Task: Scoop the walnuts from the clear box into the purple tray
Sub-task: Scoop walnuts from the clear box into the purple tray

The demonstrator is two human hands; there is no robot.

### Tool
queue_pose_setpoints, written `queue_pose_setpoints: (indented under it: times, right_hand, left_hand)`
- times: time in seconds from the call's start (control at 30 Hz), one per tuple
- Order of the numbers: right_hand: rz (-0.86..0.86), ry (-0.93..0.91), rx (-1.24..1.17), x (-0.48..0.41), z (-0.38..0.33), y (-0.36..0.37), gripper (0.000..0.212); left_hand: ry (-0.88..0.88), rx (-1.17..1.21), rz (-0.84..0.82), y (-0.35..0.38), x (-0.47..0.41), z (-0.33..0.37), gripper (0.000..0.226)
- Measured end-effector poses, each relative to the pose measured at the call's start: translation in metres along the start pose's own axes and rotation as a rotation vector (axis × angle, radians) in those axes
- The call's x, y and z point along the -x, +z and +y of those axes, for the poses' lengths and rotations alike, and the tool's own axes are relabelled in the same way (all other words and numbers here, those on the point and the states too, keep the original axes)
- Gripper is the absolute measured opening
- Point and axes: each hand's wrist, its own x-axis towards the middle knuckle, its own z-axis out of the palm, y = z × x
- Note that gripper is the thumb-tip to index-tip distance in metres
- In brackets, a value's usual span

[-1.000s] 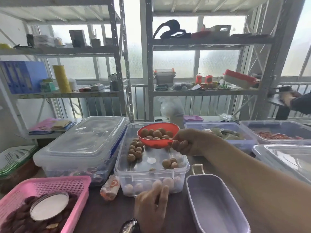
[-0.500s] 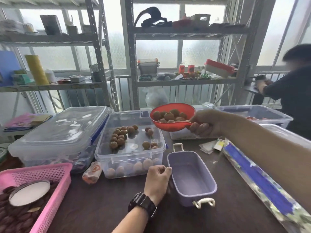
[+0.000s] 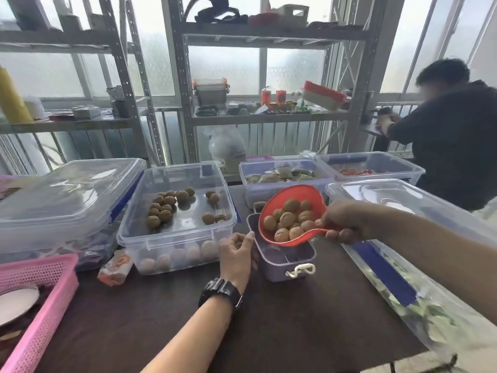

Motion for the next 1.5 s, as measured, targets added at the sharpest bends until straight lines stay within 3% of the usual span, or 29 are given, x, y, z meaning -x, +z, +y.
queue_pose_setpoints:
  times: [0.3, 0.5, 0.67, 1.23, 1.5]
  right_hand:
    - [0.238, -0.194, 0.341, -0.001, 0.000, 0.022, 0.026]
    - [0.402, -0.318, 0.731, 0.016, -0.003, 0.041, 0.023]
    - [0.518, -0.432, 0.870, 0.019, -0.005, 0.042, 0.026]
    - [0.761, -0.535, 0.946, 0.033, -0.026, 0.006, 0.027]
    - [0.766, -0.662, 0.930, 0.012, -0.084, 0.039, 0.023]
  left_hand:
    - [0.011, -0.046, -0.084, -0.002, 0.000, -0.007, 0.028]
    - [0.018, -0.008, -0.110, -0.003, 0.002, -0.008, 0.025]
    - [0.005, 0.003, -0.125, -0.004, 0.003, -0.008, 0.024]
    - [-0.032, 0.040, -0.113, -0.010, 0.009, -0.003, 0.028]
    - [0.005, 0.152, -0.149, -0.066, 0.016, 0.011, 0.048]
